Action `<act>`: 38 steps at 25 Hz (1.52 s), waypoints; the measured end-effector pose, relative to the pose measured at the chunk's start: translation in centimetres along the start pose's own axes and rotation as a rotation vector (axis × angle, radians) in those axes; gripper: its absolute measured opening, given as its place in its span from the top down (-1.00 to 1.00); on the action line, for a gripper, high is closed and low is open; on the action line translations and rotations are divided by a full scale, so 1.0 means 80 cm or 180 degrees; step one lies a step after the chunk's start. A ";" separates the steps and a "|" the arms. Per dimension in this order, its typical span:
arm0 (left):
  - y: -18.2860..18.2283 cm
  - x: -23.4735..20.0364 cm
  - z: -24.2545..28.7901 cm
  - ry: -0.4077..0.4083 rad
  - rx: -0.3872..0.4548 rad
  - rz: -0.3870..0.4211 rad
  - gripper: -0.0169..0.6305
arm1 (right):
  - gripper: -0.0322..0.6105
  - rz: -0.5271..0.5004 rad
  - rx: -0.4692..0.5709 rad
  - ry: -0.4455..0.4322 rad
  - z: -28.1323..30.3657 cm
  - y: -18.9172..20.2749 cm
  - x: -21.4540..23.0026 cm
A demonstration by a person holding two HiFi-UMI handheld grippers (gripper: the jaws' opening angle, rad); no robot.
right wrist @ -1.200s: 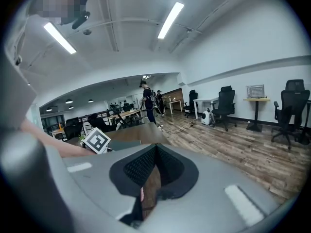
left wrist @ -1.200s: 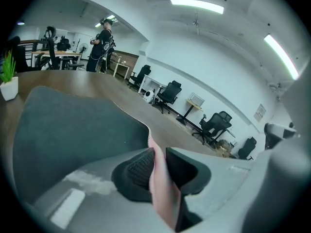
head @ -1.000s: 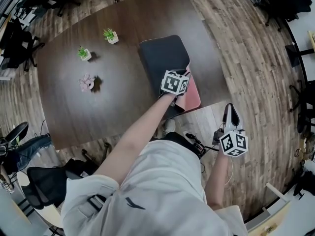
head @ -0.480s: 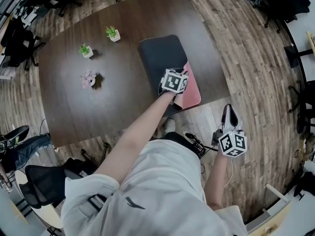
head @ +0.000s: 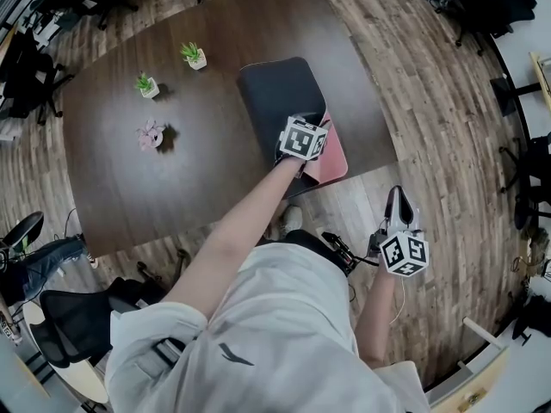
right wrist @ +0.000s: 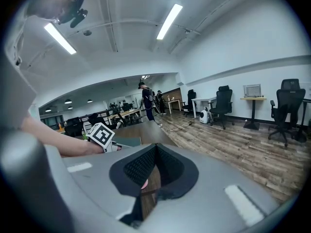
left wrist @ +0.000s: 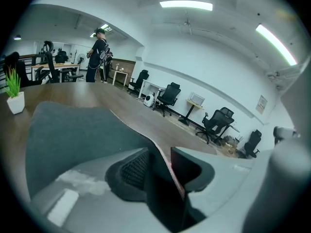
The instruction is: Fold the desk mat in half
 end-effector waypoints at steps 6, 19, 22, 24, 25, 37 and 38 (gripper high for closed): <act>-0.014 0.017 -0.023 0.0080 0.0296 0.0026 0.41 | 0.89 -0.0014 0.0027 -0.0014 -0.002 -0.001 -0.005; -0.029 0.016 -0.144 0.0038 0.0889 0.0064 0.41 | 0.89 -0.0093 0.0034 -0.0280 0.018 -0.001 -0.032; -0.027 0.008 -0.180 -0.0029 0.1092 0.0016 0.41 | 0.89 -0.0138 0.0019 -0.0410 0.031 -0.004 -0.045; -0.028 0.004 -0.198 -0.0092 0.1214 0.0071 0.79 | 0.89 -0.0166 0.0008 -0.0501 0.040 -0.007 -0.054; -0.027 0.002 -0.203 -0.0111 0.1237 0.0108 0.93 | 0.89 -0.0179 0.0004 -0.0545 0.044 -0.008 -0.059; -0.001 -0.026 -0.246 -0.0255 0.1295 -0.0098 0.93 | 0.89 -0.0290 -0.0015 -0.0906 0.078 -0.019 -0.099; 0.001 -0.030 -0.253 -0.0267 0.1335 -0.0152 0.93 | 0.89 -0.0285 -0.0016 -0.0929 0.081 -0.021 -0.102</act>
Point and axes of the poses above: the fingertips, and each gripper's own axes: z forward along the fingers, x to its right, y out of its underside, the point moved 5 cm from there along -z, backward along the fingers, and after that the axes turned 3 degrees about -x, right-handed, at the moved point
